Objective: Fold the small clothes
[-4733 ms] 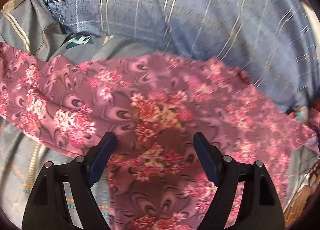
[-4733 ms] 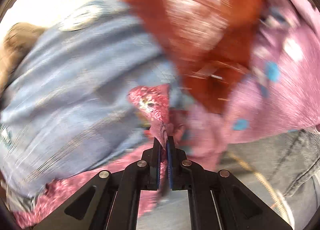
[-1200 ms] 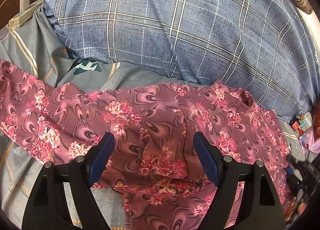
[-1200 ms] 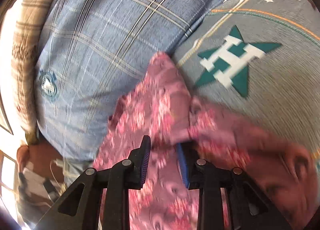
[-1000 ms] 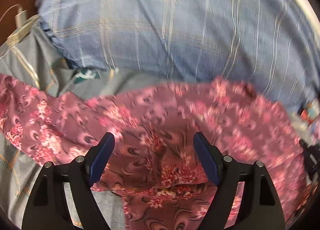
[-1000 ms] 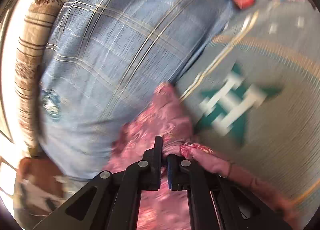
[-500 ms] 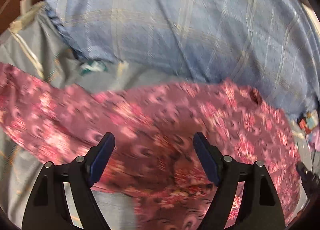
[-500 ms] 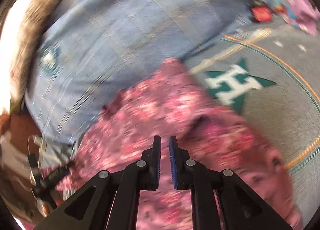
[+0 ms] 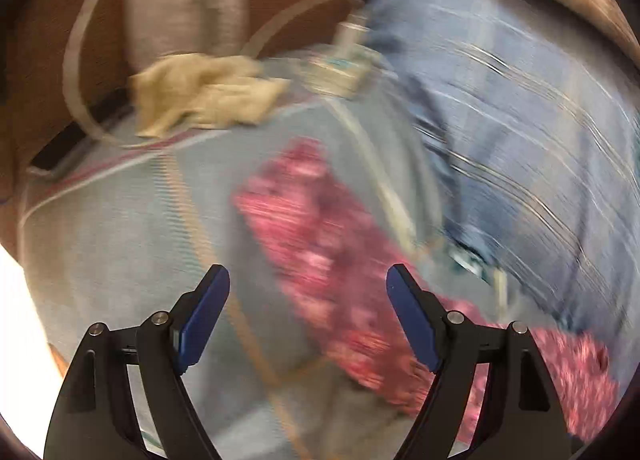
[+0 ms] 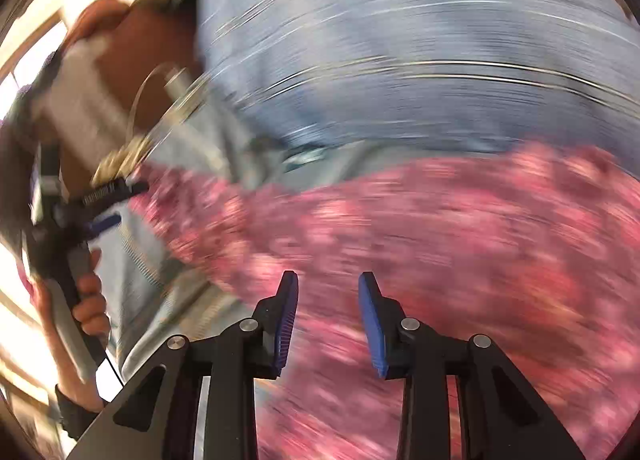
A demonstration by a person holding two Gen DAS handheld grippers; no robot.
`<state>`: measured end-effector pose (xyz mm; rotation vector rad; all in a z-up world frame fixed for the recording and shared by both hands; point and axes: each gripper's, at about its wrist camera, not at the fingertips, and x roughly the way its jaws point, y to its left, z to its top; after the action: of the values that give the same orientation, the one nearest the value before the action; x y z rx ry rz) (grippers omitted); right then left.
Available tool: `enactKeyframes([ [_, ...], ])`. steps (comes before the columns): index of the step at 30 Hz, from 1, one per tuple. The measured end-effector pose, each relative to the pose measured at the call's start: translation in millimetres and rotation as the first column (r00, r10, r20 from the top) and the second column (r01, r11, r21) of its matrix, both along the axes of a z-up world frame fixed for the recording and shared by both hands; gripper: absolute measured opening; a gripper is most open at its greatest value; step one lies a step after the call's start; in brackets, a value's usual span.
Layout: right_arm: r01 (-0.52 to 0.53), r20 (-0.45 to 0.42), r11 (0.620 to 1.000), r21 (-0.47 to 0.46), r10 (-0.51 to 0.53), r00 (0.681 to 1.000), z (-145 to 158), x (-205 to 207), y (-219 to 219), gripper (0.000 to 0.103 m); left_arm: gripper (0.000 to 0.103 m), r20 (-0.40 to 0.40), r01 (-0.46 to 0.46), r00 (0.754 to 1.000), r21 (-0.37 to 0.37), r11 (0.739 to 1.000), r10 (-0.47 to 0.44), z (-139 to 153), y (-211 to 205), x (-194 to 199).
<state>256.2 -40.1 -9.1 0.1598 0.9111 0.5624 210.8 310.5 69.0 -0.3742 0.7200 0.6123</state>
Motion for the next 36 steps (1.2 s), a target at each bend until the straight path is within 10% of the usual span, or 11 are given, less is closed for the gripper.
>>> enactKeyframes([
  [8, -0.241, -0.012, 0.964, -0.113, 0.241, 0.970, -14.8, 8.7, 137.2, 0.035, 0.082, 0.109, 0.010, 0.994, -0.318, 0.948, 0.026, -8.5, 75.4, -15.3],
  [13, -0.267, -0.005, 0.960, -0.083, 0.267, 0.964, -13.7, 1.2, 144.4, 0.039, 0.082, 0.069, 0.115, 0.993, -0.401, 0.909, -0.096, -5.8, 89.9, 29.8],
  [22, -0.207, -0.026, 0.978, 0.001, 0.207, 0.978, -5.1, 5.1, 101.9, 0.041, 0.085, 0.009, 0.180, 0.983, -0.280, 0.943, -0.185, -8.2, 64.8, 76.1],
  [24, -0.184, -0.025, 0.983, 0.028, 0.184, 0.983, -1.3, 6.6, 87.9, 0.041, 0.062, -0.007, 0.179, 0.983, -0.222, 0.959, -0.185, -9.1, 56.3, 77.9],
  [25, -0.171, -0.021, 0.985, 0.034, 0.172, 0.985, 0.4, 6.7, 81.1, 0.041, 0.023, -0.019, 0.184, 0.981, -0.227, 0.956, -0.193, -12.1, 56.1, 81.1],
  [26, -0.158, -0.015, 0.986, 0.042, 0.159, 0.987, 2.3, 6.6, 73.1, 0.041, 0.009, -0.031, 0.197, 0.976, -0.294, 0.935, -0.215, -21.6, 59.2, 84.5],
  [29, -0.112, -0.007, 0.992, 0.053, 0.113, 0.994, 4.6, 9.4, 51.9, 0.042, 0.008, 0.025, 0.195, 0.978, -0.450, 0.871, -0.205, -40.2, 70.5, 82.3],
  [36, 0.029, -0.011, 0.998, 0.058, -0.028, 1.000, 2.2, 20.0, -5.3, 0.043, 0.008, 0.107, 0.288, 0.957, -0.481, 0.828, -0.271, -16.6, 36.3, 67.0],
])
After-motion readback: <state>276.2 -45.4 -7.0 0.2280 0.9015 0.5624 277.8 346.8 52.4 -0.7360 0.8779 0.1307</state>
